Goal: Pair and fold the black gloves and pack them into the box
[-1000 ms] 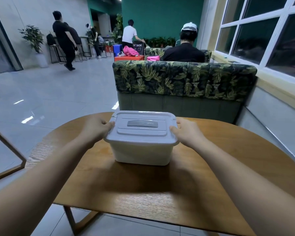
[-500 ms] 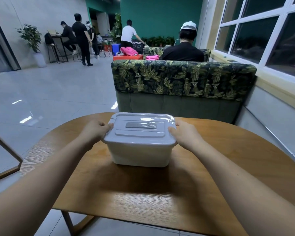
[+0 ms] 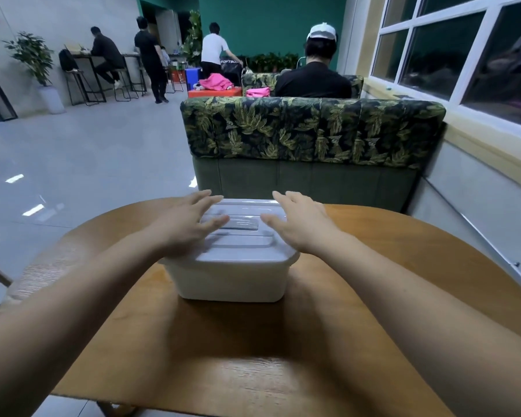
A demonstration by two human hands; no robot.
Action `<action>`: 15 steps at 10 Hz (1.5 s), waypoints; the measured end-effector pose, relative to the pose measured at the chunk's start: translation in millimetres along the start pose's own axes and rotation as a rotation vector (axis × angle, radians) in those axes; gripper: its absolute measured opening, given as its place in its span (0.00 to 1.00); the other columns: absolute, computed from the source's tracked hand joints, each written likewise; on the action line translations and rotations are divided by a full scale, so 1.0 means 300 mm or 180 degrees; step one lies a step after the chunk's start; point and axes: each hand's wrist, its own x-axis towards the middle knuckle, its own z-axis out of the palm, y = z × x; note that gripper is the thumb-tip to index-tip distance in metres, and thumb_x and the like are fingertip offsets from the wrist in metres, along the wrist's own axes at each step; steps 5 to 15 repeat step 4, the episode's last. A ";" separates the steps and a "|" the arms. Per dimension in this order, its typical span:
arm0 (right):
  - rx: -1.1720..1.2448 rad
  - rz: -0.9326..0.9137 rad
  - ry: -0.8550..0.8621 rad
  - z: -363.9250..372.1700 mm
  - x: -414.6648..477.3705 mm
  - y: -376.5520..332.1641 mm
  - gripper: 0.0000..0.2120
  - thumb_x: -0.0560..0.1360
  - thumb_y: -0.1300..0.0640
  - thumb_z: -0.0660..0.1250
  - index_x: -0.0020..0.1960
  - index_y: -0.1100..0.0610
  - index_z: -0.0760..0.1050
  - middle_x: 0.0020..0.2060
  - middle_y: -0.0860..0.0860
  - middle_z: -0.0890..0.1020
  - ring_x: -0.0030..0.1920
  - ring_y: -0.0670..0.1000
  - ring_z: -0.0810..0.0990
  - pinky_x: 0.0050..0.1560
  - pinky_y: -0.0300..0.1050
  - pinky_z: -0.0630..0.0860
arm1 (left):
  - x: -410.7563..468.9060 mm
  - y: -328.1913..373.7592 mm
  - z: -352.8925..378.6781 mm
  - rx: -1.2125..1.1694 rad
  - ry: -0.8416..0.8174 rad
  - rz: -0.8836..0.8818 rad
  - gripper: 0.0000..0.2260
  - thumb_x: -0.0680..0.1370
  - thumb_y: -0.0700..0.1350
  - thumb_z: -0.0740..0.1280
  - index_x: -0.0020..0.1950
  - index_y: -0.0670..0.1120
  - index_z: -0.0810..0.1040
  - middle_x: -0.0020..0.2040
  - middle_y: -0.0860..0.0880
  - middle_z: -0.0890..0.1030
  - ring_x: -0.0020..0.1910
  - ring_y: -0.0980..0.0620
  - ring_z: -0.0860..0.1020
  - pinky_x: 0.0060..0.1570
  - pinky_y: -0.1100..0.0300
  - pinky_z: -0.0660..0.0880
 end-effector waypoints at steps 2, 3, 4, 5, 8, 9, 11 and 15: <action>0.0094 -0.0229 -0.0501 0.074 0.077 -0.002 0.35 0.84 0.30 0.49 0.86 0.44 0.53 0.87 0.52 0.49 0.86 0.54 0.44 0.84 0.56 0.47 | 0.087 0.030 0.069 0.0310 -0.0250 0.0073 0.32 0.81 0.73 0.47 0.84 0.66 0.55 0.87 0.58 0.51 0.86 0.54 0.49 0.83 0.46 0.48; 0.0212 -0.0314 -0.0505 0.091 0.073 0.019 0.35 0.84 0.30 0.48 0.86 0.43 0.50 0.87 0.50 0.45 0.86 0.52 0.40 0.84 0.54 0.43 | 0.086 0.031 0.071 0.0416 -0.0295 0.0101 0.33 0.80 0.73 0.43 0.85 0.66 0.51 0.87 0.60 0.46 0.85 0.57 0.44 0.83 0.47 0.46; 0.0236 -0.0383 -0.0520 0.073 0.069 0.025 0.34 0.84 0.31 0.49 0.86 0.42 0.49 0.87 0.50 0.44 0.86 0.52 0.39 0.83 0.53 0.40 | 0.093 0.032 0.066 0.0316 -0.0406 0.0100 0.34 0.79 0.74 0.43 0.85 0.67 0.49 0.86 0.62 0.44 0.85 0.58 0.41 0.83 0.47 0.45; 0.0236 -0.0383 -0.0520 0.073 0.069 0.025 0.34 0.84 0.31 0.49 0.86 0.42 0.49 0.87 0.50 0.44 0.86 0.52 0.39 0.83 0.53 0.40 | 0.093 0.032 0.066 0.0316 -0.0406 0.0100 0.34 0.79 0.74 0.43 0.85 0.67 0.49 0.86 0.62 0.44 0.85 0.58 0.41 0.83 0.47 0.45; 0.0236 -0.0383 -0.0520 0.073 0.069 0.025 0.34 0.84 0.31 0.49 0.86 0.42 0.49 0.87 0.50 0.44 0.86 0.52 0.39 0.83 0.53 0.40 | 0.093 0.032 0.066 0.0316 -0.0406 0.0100 0.34 0.79 0.74 0.43 0.85 0.67 0.49 0.86 0.62 0.44 0.85 0.58 0.41 0.83 0.47 0.45; 0.0236 -0.0383 -0.0520 0.073 0.069 0.025 0.34 0.84 0.31 0.49 0.86 0.42 0.49 0.87 0.50 0.44 0.86 0.52 0.39 0.83 0.53 0.40 | 0.093 0.032 0.066 0.0316 -0.0406 0.0100 0.34 0.79 0.74 0.43 0.85 0.67 0.49 0.86 0.62 0.44 0.85 0.58 0.41 0.83 0.47 0.45; 0.0236 -0.0383 -0.0520 0.073 0.069 0.025 0.34 0.84 0.31 0.49 0.86 0.42 0.49 0.87 0.50 0.44 0.86 0.52 0.39 0.83 0.53 0.40 | 0.093 0.032 0.066 0.0316 -0.0406 0.0100 0.34 0.79 0.74 0.43 0.85 0.67 0.49 0.86 0.62 0.44 0.85 0.58 0.41 0.83 0.47 0.45; 0.0236 -0.0383 -0.0520 0.073 0.069 0.025 0.34 0.84 0.31 0.49 0.86 0.42 0.49 0.87 0.50 0.44 0.86 0.52 0.39 0.83 0.53 0.40 | 0.093 0.032 0.066 0.0316 -0.0406 0.0100 0.34 0.79 0.74 0.43 0.85 0.67 0.49 0.86 0.62 0.44 0.85 0.58 0.41 0.83 0.47 0.45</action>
